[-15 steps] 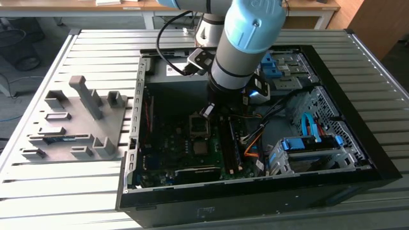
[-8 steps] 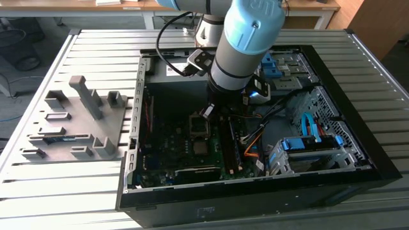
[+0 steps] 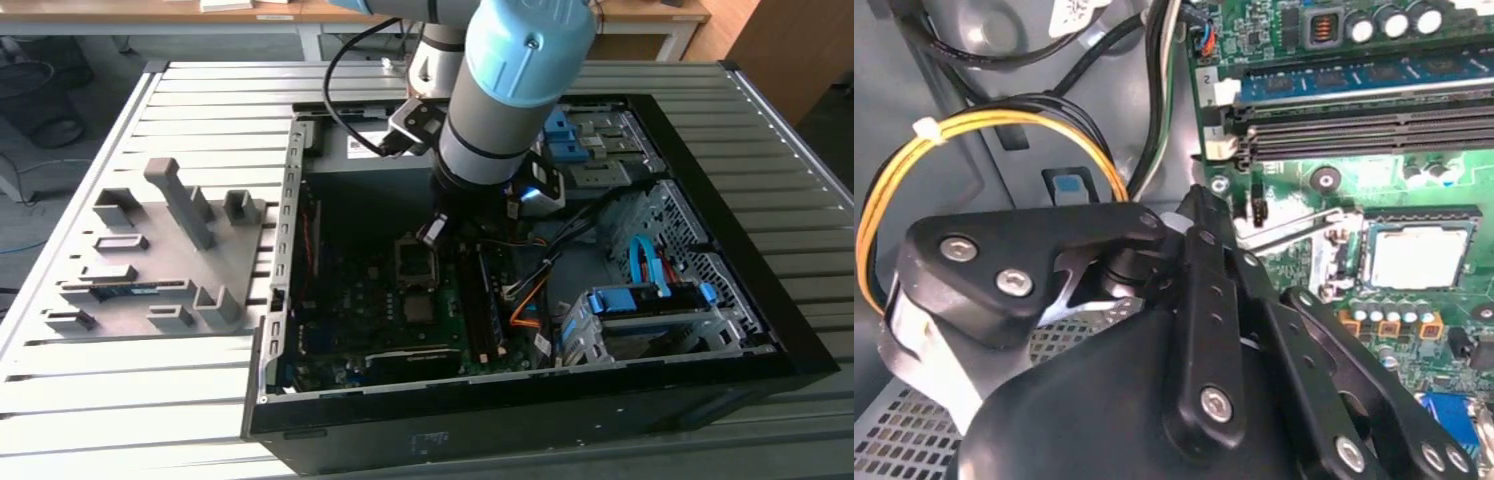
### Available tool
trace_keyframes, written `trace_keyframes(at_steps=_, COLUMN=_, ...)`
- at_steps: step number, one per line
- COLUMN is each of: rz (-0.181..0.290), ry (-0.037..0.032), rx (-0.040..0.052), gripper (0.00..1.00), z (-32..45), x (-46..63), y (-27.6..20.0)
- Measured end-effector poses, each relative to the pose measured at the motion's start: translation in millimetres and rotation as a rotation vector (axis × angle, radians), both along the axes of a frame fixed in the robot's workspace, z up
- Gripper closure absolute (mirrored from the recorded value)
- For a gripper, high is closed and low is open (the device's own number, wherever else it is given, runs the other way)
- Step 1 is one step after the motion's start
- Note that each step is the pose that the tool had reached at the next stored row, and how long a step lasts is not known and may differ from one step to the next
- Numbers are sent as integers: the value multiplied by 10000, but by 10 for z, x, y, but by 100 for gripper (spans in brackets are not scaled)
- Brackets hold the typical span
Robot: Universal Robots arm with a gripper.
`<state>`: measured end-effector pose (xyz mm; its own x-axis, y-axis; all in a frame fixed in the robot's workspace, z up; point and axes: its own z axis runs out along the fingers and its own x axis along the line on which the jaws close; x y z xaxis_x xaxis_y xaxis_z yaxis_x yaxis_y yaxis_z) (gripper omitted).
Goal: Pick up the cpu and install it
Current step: 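Close the cpu cover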
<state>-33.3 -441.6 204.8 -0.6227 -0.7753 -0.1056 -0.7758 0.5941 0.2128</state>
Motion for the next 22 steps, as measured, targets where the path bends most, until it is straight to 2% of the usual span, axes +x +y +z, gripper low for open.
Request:
trace_keyframes(at_steps=11, rz=0, ry=-21, rx=15, gripper=90, z=139, x=-2, y=-37)
trace_keyframes(at_steps=18, rz=-1, ry=-23, rx=29, gripper=90, z=182, x=-2, y=-71)
trace_keyframes(at_steps=22, rz=-1, ry=-23, rx=70, gripper=90, z=196, x=-2, y=-106)
